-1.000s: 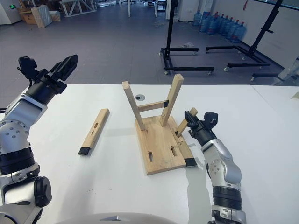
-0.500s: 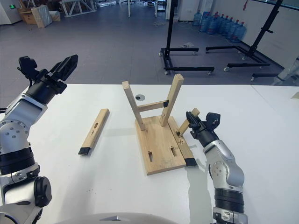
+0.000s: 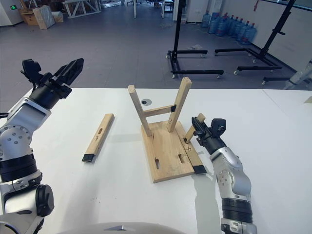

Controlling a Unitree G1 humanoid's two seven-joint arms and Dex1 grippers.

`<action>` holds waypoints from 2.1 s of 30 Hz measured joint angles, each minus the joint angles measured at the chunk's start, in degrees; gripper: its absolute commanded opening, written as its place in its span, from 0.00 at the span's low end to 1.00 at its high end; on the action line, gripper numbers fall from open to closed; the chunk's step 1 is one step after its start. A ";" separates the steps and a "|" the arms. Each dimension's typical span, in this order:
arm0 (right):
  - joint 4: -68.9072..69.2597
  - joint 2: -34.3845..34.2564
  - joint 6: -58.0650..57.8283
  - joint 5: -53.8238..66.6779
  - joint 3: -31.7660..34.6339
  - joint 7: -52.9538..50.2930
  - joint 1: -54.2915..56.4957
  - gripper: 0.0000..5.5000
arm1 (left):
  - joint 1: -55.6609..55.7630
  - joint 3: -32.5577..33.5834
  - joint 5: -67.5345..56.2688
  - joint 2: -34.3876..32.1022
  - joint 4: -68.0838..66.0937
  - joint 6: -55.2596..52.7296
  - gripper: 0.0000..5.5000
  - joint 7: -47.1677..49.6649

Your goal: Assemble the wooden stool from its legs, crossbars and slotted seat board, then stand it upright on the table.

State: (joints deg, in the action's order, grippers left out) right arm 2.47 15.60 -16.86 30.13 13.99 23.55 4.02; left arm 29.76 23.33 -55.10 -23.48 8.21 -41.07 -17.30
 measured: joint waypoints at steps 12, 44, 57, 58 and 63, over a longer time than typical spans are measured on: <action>-1.36 -1.31 8.74 -5.46 -3.00 0.20 -3.08 0.07 | 0.00 -0.15 1.48 -0.09 0.00 0.46 0.78 -0.61; 20.95 8.04 -9.39 -2.58 0.66 -4.51 1.20 0.48 | -0.51 -0.74 1.77 0.19 0.66 0.97 0.78 -0.55; 26.80 -8.90 -30.86 -11.69 -3.71 -50.41 26.01 0.48 | -0.48 -1.91 1.72 1.45 0.88 0.95 0.78 0.60; 26.08 -10.21 -31.18 -13.28 -4.65 -51.81 26.02 0.48 | -0.48 -2.28 1.72 1.77 0.89 0.95 0.78 0.60; 23.39 -13.67 -31.18 -18.94 -5.16 -54.26 25.66 0.48 | -0.49 -2.50 1.72 1.92 0.96 0.95 0.78 0.57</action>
State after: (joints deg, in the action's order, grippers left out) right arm 25.85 1.93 -48.04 11.19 8.83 -30.71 29.68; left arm 29.26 20.83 -53.38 -21.55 9.18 -40.12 -16.73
